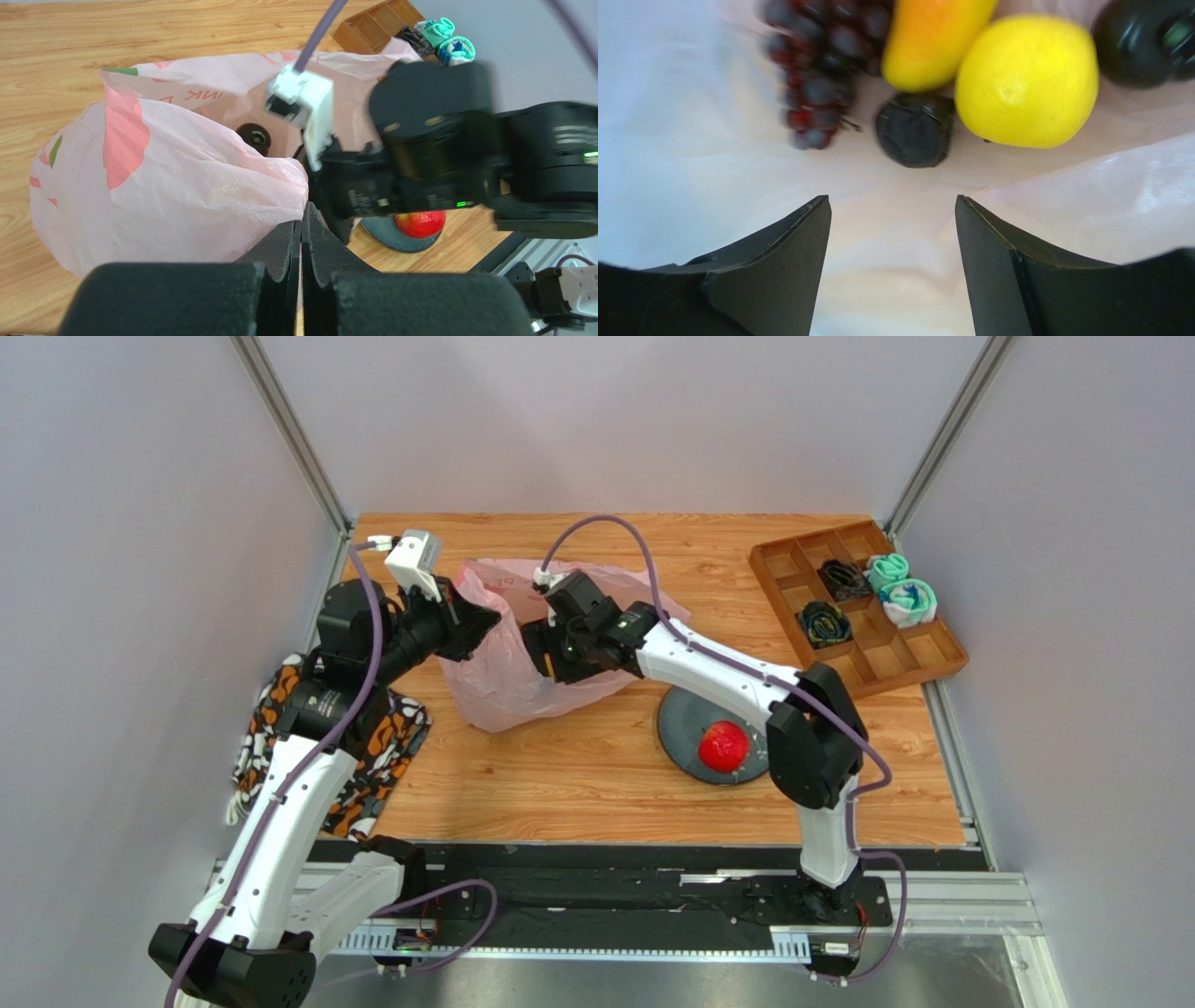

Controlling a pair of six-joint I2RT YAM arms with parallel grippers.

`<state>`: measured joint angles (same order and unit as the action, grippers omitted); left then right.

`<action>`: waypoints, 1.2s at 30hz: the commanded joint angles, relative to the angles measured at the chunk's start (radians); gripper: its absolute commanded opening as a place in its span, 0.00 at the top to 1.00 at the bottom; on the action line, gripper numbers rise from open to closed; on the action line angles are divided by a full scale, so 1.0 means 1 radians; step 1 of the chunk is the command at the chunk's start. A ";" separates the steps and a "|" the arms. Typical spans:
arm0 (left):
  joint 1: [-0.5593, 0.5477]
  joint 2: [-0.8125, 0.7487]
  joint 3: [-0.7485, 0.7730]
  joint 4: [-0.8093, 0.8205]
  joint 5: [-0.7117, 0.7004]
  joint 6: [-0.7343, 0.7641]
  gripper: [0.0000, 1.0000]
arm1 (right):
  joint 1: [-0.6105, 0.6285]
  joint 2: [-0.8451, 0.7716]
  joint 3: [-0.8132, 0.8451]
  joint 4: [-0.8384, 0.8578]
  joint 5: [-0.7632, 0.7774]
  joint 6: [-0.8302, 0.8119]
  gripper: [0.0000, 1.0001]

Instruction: Place the fruits into the plastic bag

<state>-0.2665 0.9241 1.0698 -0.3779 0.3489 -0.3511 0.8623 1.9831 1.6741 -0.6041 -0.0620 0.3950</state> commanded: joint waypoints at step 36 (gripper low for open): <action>0.004 -0.005 0.038 0.030 0.030 -0.003 1.00 | -0.258 -0.758 -0.768 -0.149 0.354 0.357 0.06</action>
<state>-0.2665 0.9241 1.0702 -0.3771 0.3614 -0.3538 0.6197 1.1896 0.9253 -0.7486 0.3038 0.6785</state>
